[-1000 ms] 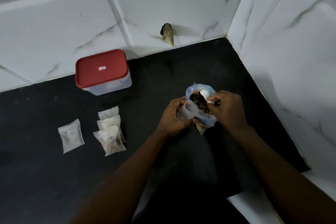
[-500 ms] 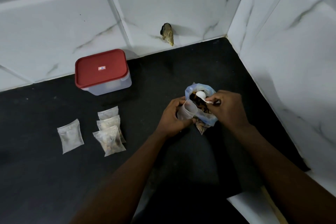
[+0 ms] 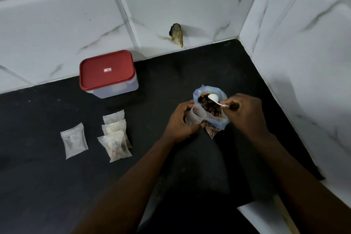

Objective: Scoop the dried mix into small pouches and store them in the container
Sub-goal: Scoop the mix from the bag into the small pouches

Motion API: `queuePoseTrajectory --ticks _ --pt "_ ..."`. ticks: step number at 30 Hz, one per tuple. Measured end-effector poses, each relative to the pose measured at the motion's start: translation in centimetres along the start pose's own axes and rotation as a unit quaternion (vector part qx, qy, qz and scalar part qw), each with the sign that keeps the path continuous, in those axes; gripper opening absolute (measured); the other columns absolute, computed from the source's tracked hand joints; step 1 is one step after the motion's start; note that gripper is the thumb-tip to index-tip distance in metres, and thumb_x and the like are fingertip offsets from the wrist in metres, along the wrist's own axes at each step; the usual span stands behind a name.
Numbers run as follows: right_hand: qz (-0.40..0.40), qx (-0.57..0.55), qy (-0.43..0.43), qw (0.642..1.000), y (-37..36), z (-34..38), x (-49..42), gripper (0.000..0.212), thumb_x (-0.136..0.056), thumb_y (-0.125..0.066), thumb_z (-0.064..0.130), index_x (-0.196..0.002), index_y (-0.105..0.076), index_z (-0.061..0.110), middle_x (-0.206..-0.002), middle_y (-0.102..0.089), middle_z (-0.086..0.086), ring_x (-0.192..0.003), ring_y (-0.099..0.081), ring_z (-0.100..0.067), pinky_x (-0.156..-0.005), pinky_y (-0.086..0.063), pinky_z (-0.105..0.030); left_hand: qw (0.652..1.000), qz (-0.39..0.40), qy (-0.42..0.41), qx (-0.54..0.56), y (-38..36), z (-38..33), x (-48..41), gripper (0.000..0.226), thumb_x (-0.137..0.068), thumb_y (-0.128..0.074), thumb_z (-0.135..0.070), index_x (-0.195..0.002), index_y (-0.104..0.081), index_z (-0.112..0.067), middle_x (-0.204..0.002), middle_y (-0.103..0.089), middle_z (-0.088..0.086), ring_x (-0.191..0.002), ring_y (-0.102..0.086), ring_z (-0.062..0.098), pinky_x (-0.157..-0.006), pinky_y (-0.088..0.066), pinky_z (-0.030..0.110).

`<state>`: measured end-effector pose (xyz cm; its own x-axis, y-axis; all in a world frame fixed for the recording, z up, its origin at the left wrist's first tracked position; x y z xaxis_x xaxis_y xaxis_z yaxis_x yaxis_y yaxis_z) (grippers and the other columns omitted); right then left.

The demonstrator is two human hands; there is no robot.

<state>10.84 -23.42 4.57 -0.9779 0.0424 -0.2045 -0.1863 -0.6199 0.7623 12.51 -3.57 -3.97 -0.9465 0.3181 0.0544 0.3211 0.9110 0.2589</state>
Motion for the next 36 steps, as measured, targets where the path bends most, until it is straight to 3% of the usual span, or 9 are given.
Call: queuePoseTrajectory --ticks 5,8,13,18,24,27,31,36 --pt "-0.016 0.031 0.008 0.999 -1.4 -0.9 -0.7 0.012 -0.083 -0.079 0.011 -0.093 -0.074 0.007 -0.091 -0.073 -0.006 -0.083 -0.069 -0.011 -0.076 -0.059 -0.028 1.000 0.004 -0.001 0.003 -0.3 -0.5 0.0 0.066 -0.075 -0.083 -0.035 -0.127 -0.047 -0.052 -0.134 -0.054 -0.016 -0.124 -0.057 0.000 -0.102 -0.051 0.023" --pt "0.019 0.048 -0.008 0.999 -3.2 -1.0 -0.6 0.013 -0.082 -0.080 0.014 -0.093 -0.074 0.010 -0.093 -0.074 -0.004 -0.085 -0.070 -0.011 -0.078 -0.061 -0.036 1.000 -0.001 -0.006 0.004 -0.4 -0.7 0.0 0.066 -0.076 -0.085 -0.030 -0.128 -0.048 -0.050 -0.135 -0.055 -0.012 -0.124 -0.058 0.000 -0.101 -0.051 0.022" --pt "0.066 0.024 -0.029 0.997 -3.2 -1.0 0.1 0.018 -0.079 -0.084 0.013 -0.095 -0.076 0.010 -0.092 -0.075 -0.002 -0.083 -0.068 -0.005 -0.081 -0.060 -0.030 1.000 -0.007 0.002 0.005 -0.2 -0.7 0.1 0.065 -0.072 -0.083 -0.040 -0.125 -0.048 -0.051 -0.133 -0.055 -0.016 -0.123 -0.058 -0.001 -0.102 -0.052 0.023" --pt "0.016 0.010 -0.017 1.000 -0.4 -0.7 0.2 0.013 -0.081 -0.081 0.004 -0.093 -0.077 0.005 -0.087 -0.073 -0.004 -0.076 -0.065 -0.005 -0.071 -0.047 -0.012 1.000 -0.001 0.005 0.002 -0.1 0.0 0.1 0.071 -0.078 -0.088 -0.019 -0.127 -0.047 -0.050 -0.134 -0.054 -0.015 -0.124 -0.057 -0.001 -0.102 -0.051 0.023" --pt "0.041 0.031 0.002 0.999 -2.5 -0.4 -0.6 0.012 -0.085 -0.078 0.009 -0.097 -0.077 0.007 -0.094 -0.074 -0.007 -0.085 -0.070 -0.012 -0.079 -0.060 -0.032 1.000 0.001 0.009 0.011 -0.4 0.3 0.2 0.069 -0.078 -0.087 -0.014 -0.135 -0.052 -0.031 -0.136 -0.056 -0.006 -0.125 -0.059 0.005 -0.103 -0.052 0.027" --pt "0.068 0.032 -0.005 0.997 -2.7 -0.1 -0.4 0.017 -0.083 -0.080 0.008 -0.100 -0.077 0.008 -0.098 -0.075 -0.004 -0.088 -0.069 -0.009 -0.081 -0.058 -0.026 1.000 0.002 0.016 0.007 -0.2 0.3 0.3 0.070 -0.078 -0.087 -0.017 -0.135 -0.051 -0.033 -0.137 -0.056 -0.007 -0.125 -0.058 0.005 -0.103 -0.053 0.027" --pt "0.036 0.016 0.009 0.999 0.1 0.1 -0.6 0.012 -0.084 -0.079 0.006 -0.096 -0.077 0.006 -0.088 -0.072 -0.003 -0.078 -0.066 -0.007 -0.071 -0.047 -0.012 1.000 0.006 0.029 -0.006 0.0 0.6 0.7 0.070 -0.075 -0.086 -0.027 -0.136 -0.052 -0.033 -0.136 -0.054 -0.014 -0.124 -0.056 -0.002 -0.102 -0.051 0.024" --pt "0.040 0.051 0.024 0.998 -1.1 -0.6 -1.6 0.009 -0.085 -0.077 0.007 -0.094 -0.076 0.006 -0.086 -0.071 -0.005 -0.077 -0.063 -0.008 -0.071 -0.049 -0.018 0.998 0.014 0.061 -0.016 -0.2 1.3 1.0 0.064 -0.078 -0.087 -0.024 -0.133 -0.055 -0.031 -0.131 -0.057 -0.016 -0.120 -0.057 -0.004 -0.096 -0.052 0.021"
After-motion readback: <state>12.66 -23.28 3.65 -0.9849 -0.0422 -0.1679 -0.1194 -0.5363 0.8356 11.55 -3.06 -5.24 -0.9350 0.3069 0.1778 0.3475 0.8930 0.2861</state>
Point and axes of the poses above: each hand's wrist, its own x-axis away from the middle knuckle, its own y-axis out of the back of the hand, z = x × y, the point moved 10 cm from there along -x, towards the middle knuckle
